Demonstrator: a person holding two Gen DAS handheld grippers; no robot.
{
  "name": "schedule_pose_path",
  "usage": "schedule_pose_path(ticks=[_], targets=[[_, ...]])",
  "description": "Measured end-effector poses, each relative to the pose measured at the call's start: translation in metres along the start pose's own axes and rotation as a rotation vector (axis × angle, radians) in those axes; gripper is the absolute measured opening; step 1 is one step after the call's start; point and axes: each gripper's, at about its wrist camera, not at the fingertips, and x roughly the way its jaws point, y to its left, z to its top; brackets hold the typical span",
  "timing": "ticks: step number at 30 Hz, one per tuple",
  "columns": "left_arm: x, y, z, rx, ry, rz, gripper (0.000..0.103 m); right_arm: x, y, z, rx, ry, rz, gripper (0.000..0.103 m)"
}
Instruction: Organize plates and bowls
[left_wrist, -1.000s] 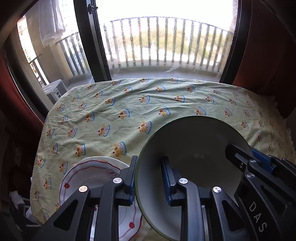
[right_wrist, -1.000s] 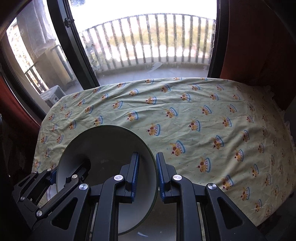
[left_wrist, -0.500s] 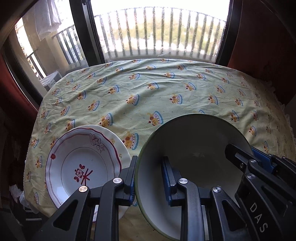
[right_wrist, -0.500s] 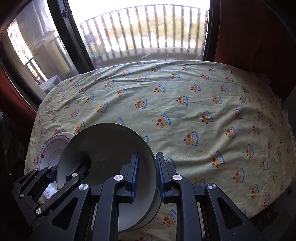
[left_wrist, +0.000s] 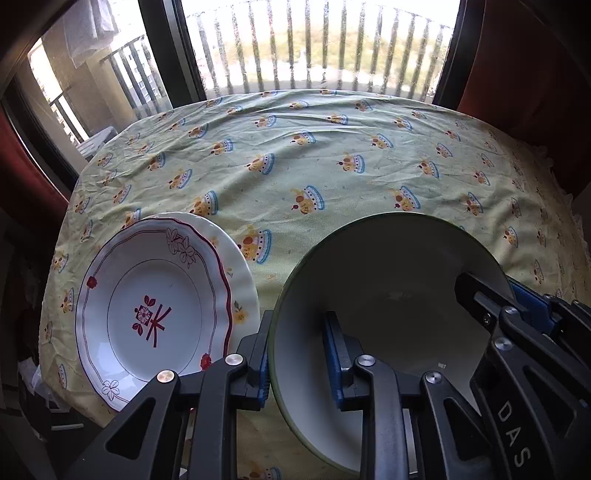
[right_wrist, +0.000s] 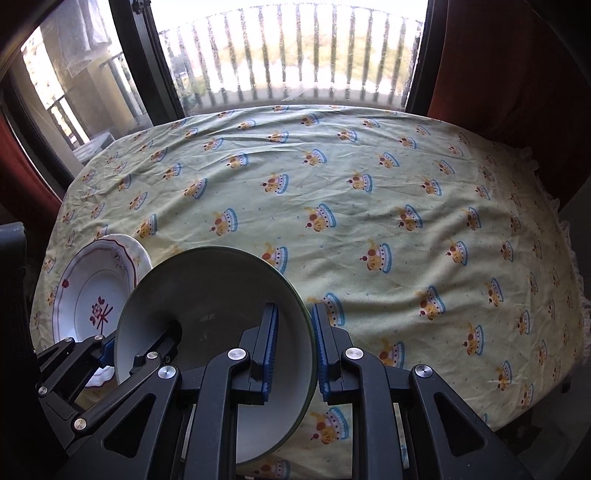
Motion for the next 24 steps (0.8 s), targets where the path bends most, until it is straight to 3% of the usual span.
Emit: schedule_pose_path(ticks=[14, 24], targets=[[0.005, 0.002, -0.001, -0.01, -0.046, -0.007, 0.023, 0.009, -0.001, -0.001, 0.012, -0.015, -0.021, 0.021], [0.006, 0.004, -0.005, -0.017, 0.005, -0.031, 0.039, 0.02, -0.013, -0.007, 0.071, 0.02, 0.061, 0.032]])
